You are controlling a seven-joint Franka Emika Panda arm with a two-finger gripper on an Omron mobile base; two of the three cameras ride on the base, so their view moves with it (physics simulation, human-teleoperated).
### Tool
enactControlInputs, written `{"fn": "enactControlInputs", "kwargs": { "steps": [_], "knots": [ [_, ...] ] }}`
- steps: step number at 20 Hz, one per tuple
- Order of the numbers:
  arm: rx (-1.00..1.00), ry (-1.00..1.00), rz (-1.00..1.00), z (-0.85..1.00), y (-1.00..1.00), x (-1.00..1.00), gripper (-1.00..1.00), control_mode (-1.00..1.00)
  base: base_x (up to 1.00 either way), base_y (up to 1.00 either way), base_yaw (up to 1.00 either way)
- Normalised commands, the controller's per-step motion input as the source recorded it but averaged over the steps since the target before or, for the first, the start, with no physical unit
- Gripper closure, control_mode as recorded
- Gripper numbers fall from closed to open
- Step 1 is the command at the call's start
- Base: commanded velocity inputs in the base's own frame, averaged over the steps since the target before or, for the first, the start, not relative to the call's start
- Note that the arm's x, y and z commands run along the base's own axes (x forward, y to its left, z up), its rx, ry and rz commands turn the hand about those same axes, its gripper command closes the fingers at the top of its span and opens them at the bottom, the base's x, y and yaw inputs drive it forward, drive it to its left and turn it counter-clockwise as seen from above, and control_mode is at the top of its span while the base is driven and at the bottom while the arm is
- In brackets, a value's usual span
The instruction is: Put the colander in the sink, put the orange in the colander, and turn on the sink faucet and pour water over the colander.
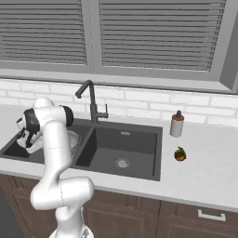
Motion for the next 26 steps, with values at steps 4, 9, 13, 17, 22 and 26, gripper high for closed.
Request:
{"fn": "enactControlInputs", "kwargs": {
  "steps": [4, 9, 13, 17, 22, 26],
  "knots": [
    [0.01, 0.01, 0.07, -0.15, 0.00, 0.29, 1.00, -1.00, 0.00, 0.00, 0.00],
    [0.00, 0.00, 0.06, 0.00, -0.05, 0.01, -1.00, -1.00, 0.00, 0.00, 0.00],
    [0.00, 0.00, 0.04, 0.00, -0.16, 0.00, -1.00, -1.00, 0.00, 0.00, 0.00],
    [0.00, 0.00, 0.03, 0.26, -0.15, 0.00, -1.00, -1.00, 0.00, 0.00, 0.00],
    [0.00, -0.07, 0.03, 0.85, -0.09, -0.03, -1.00, -1.00, 0.00, 0.00, 0.00],
    [0.03, -0.07, 0.01, 1.00, -0.01, -0.10, -1.00, -1.00, 0.00, 0.00, 0.00]
  ]
}}
